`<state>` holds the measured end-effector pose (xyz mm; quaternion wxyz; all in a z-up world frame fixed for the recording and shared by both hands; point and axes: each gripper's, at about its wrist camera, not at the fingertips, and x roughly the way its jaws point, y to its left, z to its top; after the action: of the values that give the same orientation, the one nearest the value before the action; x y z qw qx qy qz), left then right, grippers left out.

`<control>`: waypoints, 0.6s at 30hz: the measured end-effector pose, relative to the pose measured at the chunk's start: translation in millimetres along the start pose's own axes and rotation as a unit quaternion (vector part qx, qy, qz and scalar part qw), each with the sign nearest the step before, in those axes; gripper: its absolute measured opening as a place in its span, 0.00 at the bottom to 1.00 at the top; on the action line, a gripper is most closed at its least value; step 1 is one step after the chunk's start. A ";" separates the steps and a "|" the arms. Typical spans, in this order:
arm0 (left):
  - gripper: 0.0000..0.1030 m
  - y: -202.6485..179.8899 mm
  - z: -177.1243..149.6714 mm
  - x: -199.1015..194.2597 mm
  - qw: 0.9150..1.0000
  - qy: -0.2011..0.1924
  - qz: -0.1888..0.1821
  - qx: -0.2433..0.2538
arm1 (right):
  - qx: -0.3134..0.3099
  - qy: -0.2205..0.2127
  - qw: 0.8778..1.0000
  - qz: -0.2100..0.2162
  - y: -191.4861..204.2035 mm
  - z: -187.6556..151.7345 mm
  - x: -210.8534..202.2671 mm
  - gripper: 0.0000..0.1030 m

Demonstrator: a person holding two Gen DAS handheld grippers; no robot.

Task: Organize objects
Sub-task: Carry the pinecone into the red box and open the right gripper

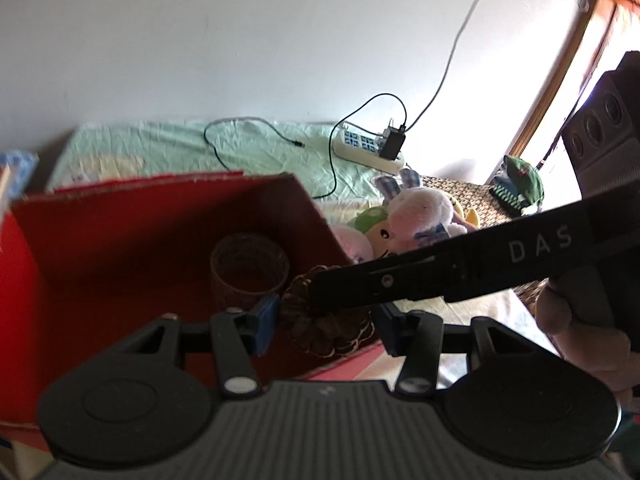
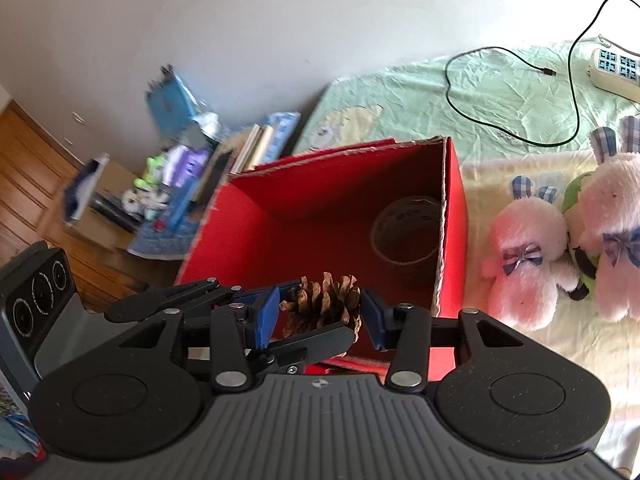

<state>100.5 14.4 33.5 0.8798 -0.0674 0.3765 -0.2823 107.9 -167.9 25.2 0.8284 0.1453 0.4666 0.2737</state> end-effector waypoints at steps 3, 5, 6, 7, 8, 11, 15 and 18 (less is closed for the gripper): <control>0.51 16.5 -4.6 9.4 1.000 0.011 -0.019 -0.022 | 0.000 0.016 1.000 -0.025 1.1 5.0 12.2 0.47; 0.51 25.6 -6.0 18.2 0.999 0.022 -0.031 -0.035 | -0.006 0.025 0.999 -0.045 5.5 5.7 17.0 0.47; 0.51 29.6 -7.4 22.2 0.998 0.027 -0.036 -0.041 | -0.010 0.030 0.998 -0.056 7.1 6.0 20.9 0.47; 0.51 32.8 -8.0 25.8 0.998 0.033 -0.041 -0.046 | -0.012 0.035 0.997 -0.066 8.9 5.8 23.4 0.47; 0.51 35.9 -8.4 28.5 0.997 0.037 -0.044 -0.050 | -0.015 0.040 0.996 -0.075 10.2 6.1 27.1 0.47; 0.51 42.1 -9.2 37.5 0.996 0.050 -0.051 -0.055 | -0.022 0.056 0.993 -0.101 13.6 7.0 37.1 0.47; 0.51 46.6 -9.9 48.1 0.995 0.067 -0.052 -0.050 | -0.028 0.071 0.989 -0.128 17.8 6.5 47.1 0.47; 0.49 47.9 -10.8 55.0 0.994 0.080 -0.052 -0.046 | -0.037 0.072 0.984 -0.155 20.6 6.4 53.0 0.47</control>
<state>145.0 25.1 -24.3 0.8266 -0.1042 0.4546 -0.3149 128.8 -119.9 2.0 0.8297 0.0197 0.5318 0.1687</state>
